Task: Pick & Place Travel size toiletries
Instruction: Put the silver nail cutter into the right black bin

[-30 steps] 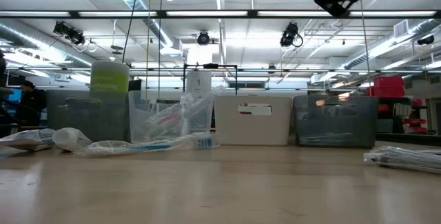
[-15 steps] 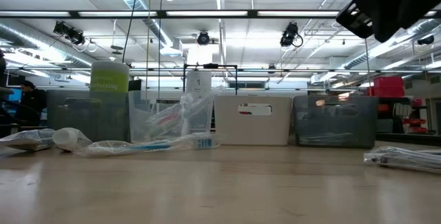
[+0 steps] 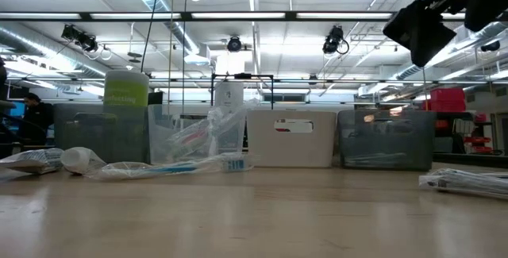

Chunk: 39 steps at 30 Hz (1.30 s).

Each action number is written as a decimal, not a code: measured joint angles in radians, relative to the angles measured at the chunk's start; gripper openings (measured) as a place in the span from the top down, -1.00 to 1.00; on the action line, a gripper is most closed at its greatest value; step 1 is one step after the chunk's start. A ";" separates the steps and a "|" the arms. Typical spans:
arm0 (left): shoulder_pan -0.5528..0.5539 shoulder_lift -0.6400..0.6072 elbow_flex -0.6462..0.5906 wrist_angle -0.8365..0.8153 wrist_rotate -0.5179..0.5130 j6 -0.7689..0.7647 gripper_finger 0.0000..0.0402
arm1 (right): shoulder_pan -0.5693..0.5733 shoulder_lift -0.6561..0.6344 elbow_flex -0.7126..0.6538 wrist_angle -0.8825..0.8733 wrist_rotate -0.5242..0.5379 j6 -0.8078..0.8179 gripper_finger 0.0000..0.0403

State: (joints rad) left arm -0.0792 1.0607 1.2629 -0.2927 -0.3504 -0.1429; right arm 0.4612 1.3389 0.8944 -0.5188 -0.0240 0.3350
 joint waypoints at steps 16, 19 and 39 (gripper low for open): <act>0.000 0.000 0.000 0.000 0.000 -0.001 0.80 | 0.006 0.005 0.091 -0.078 0.085 -0.005 -0.30; 0.000 0.000 0.000 0.000 0.000 -0.001 0.80 | 0.006 0.016 0.091 -0.105 0.102 -0.002 -0.33; 0.000 0.000 0.000 -0.001 0.000 -0.003 0.80 | 0.006 0.216 0.092 -0.113 0.182 0.303 -0.32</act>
State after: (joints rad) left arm -0.0788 1.0607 1.2633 -0.2939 -0.3504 -0.1459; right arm 0.4671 1.5552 0.9863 -0.6317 0.1575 0.6377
